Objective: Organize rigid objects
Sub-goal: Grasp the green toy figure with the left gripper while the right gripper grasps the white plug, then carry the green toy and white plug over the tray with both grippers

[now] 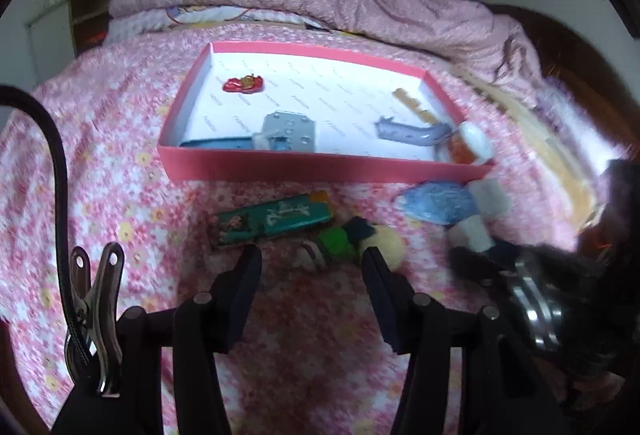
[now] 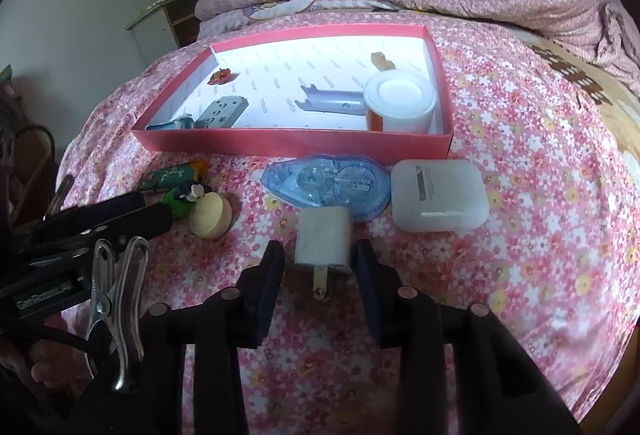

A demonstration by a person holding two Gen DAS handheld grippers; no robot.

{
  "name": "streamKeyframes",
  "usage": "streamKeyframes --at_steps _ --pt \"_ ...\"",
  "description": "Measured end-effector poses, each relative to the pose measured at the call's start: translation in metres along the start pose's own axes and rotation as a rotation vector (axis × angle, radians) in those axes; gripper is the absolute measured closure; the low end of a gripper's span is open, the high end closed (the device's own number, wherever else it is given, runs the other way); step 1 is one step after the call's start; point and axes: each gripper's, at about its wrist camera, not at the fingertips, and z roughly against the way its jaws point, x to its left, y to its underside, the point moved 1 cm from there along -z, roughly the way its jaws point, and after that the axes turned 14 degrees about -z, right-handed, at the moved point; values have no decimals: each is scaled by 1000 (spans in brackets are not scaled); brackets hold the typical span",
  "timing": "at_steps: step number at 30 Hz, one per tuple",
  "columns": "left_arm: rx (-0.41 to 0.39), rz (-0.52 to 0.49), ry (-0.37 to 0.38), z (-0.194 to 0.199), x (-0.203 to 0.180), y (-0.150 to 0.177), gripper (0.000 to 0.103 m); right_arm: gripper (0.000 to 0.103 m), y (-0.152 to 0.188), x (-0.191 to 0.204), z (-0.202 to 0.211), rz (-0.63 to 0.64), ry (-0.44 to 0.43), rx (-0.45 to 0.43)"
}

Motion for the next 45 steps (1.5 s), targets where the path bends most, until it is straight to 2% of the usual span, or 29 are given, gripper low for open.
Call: streamKeyframes --at_steps 7,11,17,24,31,38,45 --pt "-27 -32 48 -12 -8 -4 54 75 3 -4 5 7 5 5" --pt "-46 -36 61 -12 -11 -5 71 76 14 -7 13 11 -4 19" --pt "-16 -66 42 -2 -11 4 71 75 22 -12 20 1 -12 24" --pt "-2 -61 42 15 -10 32 70 75 35 -15 27 9 -18 8" --pt "-11 -71 23 7 -15 34 69 75 35 -19 27 -16 -33 2" --pt "-19 -92 30 5 -18 34 59 75 35 -21 27 -34 -47 -6" --pt "-29 -92 20 6 -19 35 61 75 37 -20 28 -27 -43 -21"
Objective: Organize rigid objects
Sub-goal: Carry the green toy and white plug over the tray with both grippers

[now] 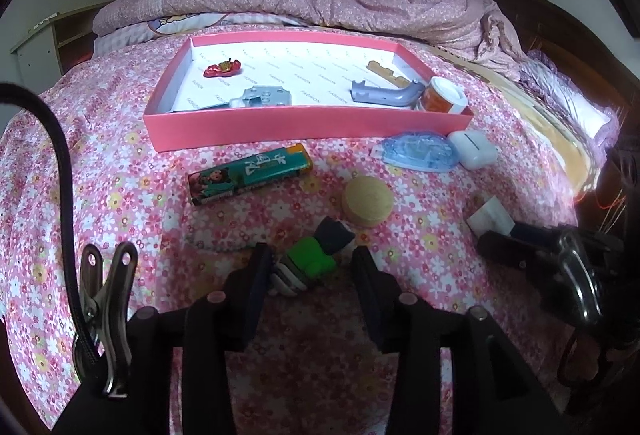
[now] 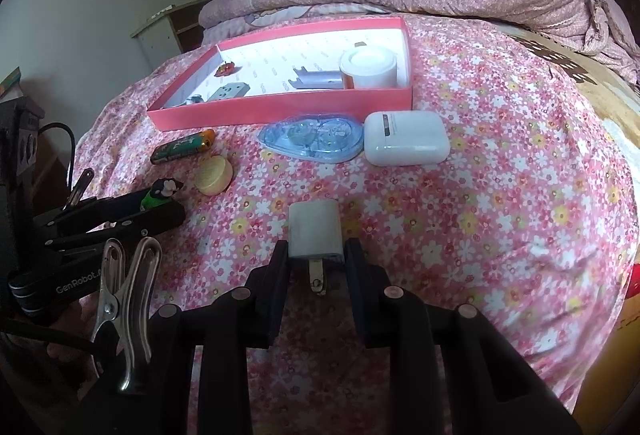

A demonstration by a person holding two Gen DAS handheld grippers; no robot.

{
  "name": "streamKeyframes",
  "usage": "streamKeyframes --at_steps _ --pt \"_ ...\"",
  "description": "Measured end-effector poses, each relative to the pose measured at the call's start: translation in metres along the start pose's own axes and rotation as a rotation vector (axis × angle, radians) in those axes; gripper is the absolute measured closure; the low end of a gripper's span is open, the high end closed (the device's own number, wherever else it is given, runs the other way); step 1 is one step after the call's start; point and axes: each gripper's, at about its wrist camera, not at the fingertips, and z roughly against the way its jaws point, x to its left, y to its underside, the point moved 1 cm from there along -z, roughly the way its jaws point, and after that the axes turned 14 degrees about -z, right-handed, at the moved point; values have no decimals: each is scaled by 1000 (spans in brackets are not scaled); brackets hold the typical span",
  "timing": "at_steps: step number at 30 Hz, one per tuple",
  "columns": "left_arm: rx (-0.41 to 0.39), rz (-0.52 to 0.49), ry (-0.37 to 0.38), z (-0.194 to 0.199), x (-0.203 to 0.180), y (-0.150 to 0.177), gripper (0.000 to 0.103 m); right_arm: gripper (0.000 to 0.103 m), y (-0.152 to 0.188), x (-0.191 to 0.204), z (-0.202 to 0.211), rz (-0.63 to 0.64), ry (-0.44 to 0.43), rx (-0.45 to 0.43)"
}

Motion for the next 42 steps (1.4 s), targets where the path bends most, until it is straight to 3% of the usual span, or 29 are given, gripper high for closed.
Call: streamKeyframes --at_steps 2,15,25,37,42 --pt "-4 0 -25 1 0 1 71 75 0 0 0 -2 -1 -5" --pt "-42 24 11 17 8 -8 71 76 -5 1 2 -21 -32 -4" --pt "-91 50 -57 35 26 -48 71 76 -30 21 13 34 -82 -59" --pt "-161 41 -22 35 39 -104 71 76 -83 37 17 61 -100 -126" --pt "-194 34 -46 35 46 -127 71 76 -106 39 12 55 -96 -136"
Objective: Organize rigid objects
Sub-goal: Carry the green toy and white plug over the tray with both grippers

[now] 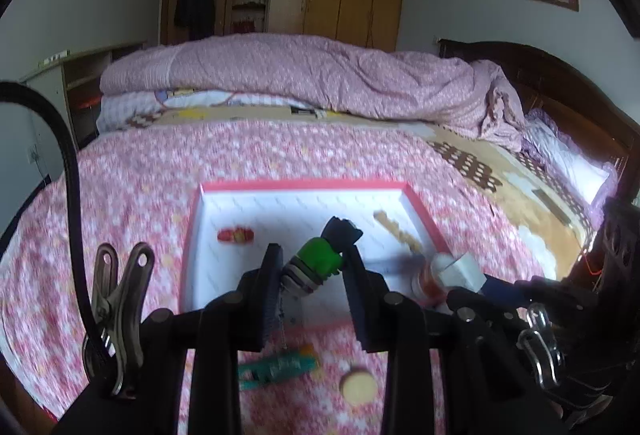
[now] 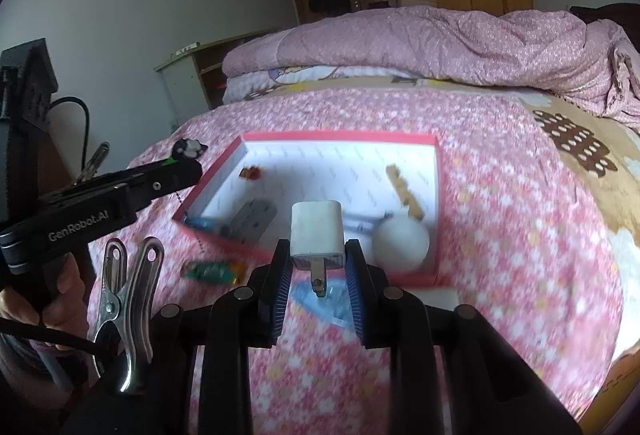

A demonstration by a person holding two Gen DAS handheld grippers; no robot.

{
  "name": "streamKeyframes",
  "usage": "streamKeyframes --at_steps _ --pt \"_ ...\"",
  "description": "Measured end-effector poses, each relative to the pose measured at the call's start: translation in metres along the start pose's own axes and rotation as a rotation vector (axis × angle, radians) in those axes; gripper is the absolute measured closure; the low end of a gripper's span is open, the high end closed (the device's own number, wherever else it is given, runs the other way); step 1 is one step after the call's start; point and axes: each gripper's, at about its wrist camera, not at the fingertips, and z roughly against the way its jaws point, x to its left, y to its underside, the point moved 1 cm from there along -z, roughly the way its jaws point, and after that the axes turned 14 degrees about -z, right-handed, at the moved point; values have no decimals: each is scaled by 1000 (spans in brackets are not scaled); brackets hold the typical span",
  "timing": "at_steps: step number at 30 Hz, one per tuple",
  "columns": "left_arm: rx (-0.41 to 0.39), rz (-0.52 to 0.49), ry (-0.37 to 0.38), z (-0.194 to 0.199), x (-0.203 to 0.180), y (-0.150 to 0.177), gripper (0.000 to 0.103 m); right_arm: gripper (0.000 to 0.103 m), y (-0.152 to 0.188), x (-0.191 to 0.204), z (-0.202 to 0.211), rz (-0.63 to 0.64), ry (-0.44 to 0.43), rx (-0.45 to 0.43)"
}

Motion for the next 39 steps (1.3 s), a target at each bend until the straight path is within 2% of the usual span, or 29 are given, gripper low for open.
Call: streamKeyframes --at_steps 3,7,13,26,39 --pt "-2 15 1 -7 7 -11 71 76 -17 -1 -6 -11 -5 -9" --pt "37 65 26 -22 14 -10 71 76 -32 -1 -16 5 14 -12" --pt "65 50 -5 -41 16 -5 71 76 -46 -8 -37 8 39 9" --pt "157 19 -38 -84 15 12 71 76 -49 -26 -68 -28 81 74" --pt "168 -5 -34 -91 7 15 71 76 -48 -25 -81 -30 92 100"
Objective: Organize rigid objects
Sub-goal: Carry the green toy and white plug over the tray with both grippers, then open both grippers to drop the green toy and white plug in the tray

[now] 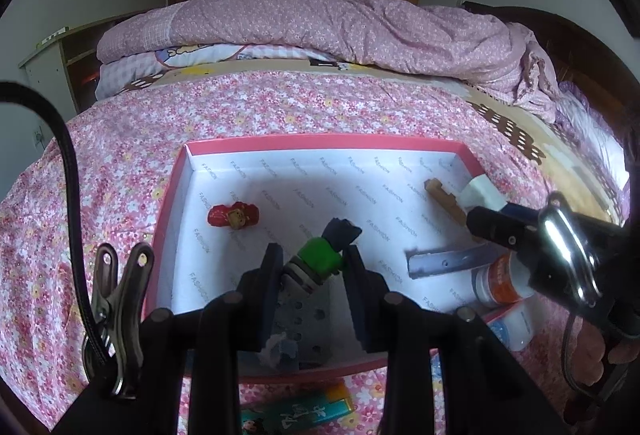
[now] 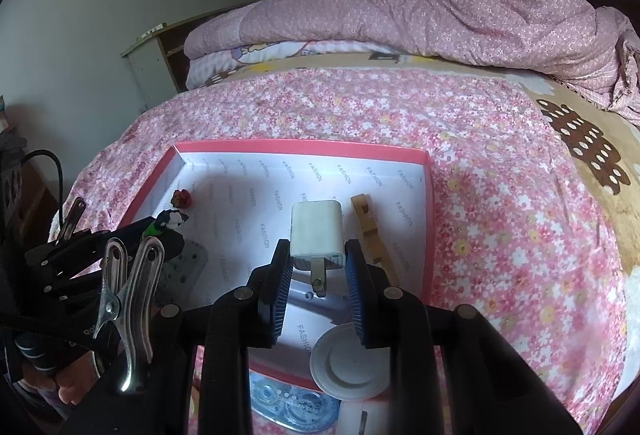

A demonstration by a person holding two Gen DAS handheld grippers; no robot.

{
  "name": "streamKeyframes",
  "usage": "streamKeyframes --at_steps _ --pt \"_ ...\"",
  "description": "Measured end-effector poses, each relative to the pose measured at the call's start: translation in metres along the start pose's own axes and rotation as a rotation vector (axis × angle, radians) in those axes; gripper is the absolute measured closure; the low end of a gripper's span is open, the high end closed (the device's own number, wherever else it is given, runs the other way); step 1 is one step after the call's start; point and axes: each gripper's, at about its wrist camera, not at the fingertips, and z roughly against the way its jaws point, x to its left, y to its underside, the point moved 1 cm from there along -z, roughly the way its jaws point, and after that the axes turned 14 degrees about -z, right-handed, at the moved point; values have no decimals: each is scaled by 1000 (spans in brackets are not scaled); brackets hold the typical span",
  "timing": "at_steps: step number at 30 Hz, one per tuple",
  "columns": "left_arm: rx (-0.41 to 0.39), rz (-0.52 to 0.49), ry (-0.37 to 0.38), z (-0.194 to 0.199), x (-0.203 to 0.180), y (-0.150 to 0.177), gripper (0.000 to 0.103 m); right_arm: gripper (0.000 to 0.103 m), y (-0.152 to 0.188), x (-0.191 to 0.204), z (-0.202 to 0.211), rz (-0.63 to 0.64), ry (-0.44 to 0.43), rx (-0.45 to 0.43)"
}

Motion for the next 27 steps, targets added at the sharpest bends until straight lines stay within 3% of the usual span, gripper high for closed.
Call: streamKeyframes --at_steps 13,18,21,27 --pt "-3 9 -34 3 7 -4 71 76 -3 6 -1 14 10 -10" --pt "4 -25 -9 9 4 -7 56 75 -9 7 -1 -14 3 -38" --pt "-8 -65 -6 18 3 -11 48 66 -17 9 -2 -43 17 -53" --pt "-7 -57 -7 18 6 -14 46 60 -14 18 1 20 28 -39"
